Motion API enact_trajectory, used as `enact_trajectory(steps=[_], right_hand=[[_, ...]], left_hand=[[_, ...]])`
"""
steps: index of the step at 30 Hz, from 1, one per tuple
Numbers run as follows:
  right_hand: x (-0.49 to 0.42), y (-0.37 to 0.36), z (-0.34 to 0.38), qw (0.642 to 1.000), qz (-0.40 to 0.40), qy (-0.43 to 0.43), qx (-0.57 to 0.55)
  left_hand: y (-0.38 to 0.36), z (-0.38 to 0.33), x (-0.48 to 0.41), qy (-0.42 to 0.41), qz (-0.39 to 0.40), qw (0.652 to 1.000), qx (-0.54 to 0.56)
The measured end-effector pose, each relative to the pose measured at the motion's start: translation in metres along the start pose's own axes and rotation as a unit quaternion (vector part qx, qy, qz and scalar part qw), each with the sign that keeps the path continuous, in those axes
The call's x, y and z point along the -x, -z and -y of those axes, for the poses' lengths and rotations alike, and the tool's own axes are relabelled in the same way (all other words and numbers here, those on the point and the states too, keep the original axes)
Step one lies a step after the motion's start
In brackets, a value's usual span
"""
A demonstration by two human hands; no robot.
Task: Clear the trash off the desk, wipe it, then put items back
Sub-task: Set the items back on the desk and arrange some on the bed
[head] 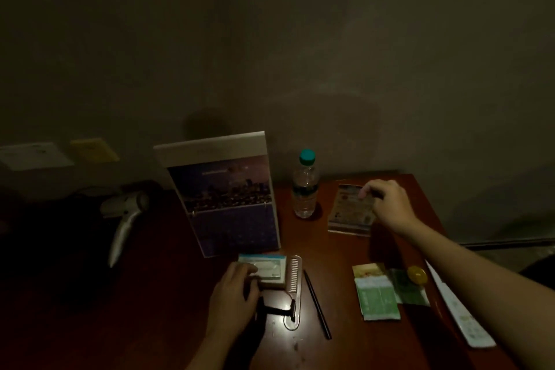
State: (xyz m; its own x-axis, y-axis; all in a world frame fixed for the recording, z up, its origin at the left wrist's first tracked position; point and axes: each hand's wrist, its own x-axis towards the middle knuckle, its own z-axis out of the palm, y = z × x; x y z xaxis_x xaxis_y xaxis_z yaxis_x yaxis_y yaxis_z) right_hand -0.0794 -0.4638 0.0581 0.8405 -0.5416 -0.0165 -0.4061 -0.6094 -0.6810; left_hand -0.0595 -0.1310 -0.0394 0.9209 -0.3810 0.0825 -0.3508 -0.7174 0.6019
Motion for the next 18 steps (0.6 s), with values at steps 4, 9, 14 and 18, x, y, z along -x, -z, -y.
enact_trajectory(steps=[4,9,14,18], right_hand=[[-0.044,-0.008,-0.005,1.0,-0.015,-0.007,-0.012],[-0.075,-0.029,-0.003,0.999,0.028,0.04,-0.006],[-0.061,-0.033,-0.018,0.998,0.038,0.052,0.005],[-0.025,-0.028,-0.023,0.994,0.068,0.085,0.009]], left_hand=[[-0.01,0.002,-0.023,-0.038,-0.009,0.999,0.016],[-0.024,0.002,-0.048,-0.067,0.002,0.998,0.004],[-0.03,0.011,-0.044,-0.049,-0.003,0.999,-0.014],[-0.031,0.009,-0.035,-0.041,0.0,0.999,-0.019]])
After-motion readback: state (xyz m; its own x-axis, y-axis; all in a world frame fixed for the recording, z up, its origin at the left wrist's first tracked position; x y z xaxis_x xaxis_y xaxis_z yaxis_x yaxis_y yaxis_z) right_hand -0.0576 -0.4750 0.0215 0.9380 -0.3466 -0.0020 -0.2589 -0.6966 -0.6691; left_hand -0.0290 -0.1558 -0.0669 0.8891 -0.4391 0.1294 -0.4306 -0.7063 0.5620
